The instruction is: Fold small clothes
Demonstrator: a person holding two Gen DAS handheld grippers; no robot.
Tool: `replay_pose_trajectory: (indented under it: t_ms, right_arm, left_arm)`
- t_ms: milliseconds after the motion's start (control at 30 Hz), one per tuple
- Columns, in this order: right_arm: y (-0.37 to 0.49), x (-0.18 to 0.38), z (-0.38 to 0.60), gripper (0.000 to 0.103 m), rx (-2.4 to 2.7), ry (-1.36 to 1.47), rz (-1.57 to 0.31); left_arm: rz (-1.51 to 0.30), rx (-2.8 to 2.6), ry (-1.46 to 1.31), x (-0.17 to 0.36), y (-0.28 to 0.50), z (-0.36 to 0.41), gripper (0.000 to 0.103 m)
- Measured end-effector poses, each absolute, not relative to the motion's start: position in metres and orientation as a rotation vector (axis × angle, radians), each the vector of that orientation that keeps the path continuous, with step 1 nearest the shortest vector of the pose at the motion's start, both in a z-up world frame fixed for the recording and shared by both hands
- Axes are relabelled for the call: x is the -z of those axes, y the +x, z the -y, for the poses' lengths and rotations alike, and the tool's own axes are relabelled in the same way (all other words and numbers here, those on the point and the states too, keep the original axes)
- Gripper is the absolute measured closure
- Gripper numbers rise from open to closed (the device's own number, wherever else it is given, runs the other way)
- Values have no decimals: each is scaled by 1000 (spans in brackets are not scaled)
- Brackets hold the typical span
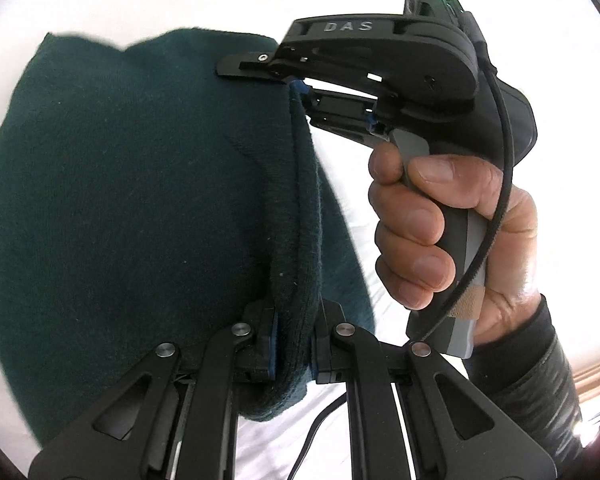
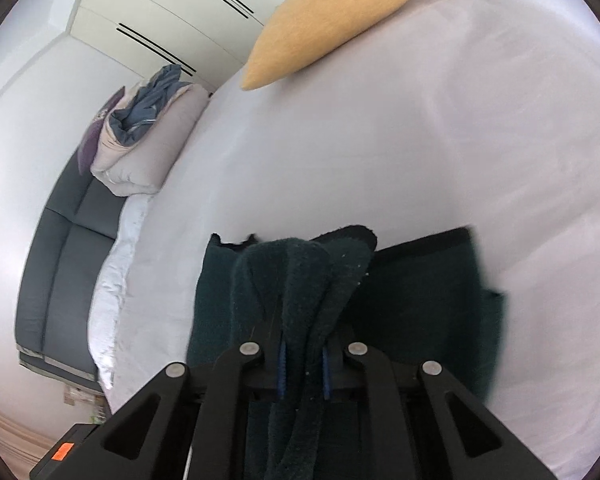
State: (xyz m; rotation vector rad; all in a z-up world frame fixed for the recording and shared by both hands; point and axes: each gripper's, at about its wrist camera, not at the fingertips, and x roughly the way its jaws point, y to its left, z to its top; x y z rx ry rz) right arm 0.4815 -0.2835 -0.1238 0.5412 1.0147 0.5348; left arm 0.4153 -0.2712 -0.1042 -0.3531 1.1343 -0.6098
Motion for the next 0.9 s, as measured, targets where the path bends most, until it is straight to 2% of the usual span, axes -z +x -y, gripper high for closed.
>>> replay_pose_trajectory:
  t_ms: [233, 367, 433, 500, 567, 667, 900]
  right_arm:
    - [492, 141, 316, 89, -467, 552, -1033]
    - [491, 154, 327, 89, -458, 580, -1061]
    - [487, 156, 330, 88, -468, 596, -1051]
    - [483, 156, 329, 83, -489, 616, -1059]
    - [478, 157, 332, 78, -504, 651, -1085]
    - [461, 156, 336, 69, -542, 686, -1096]
    - [384, 157, 337, 66, -585, 720, -1116]
  left_arm:
    - [-1114, 607, -331, 103, 411, 274, 93]
    - [-1107, 635, -366, 104, 393, 257, 88]
    - [-1130, 643, -386, 95, 383, 237, 77]
    - [-1095, 698, -385, 73, 366, 214, 37]
    - [-1058, 737, -412, 57, 345, 190, 25]
    - [-1034, 766, -464, 43, 331, 146, 24]
    - [-942, 528, -486, 37, 348, 37, 24]
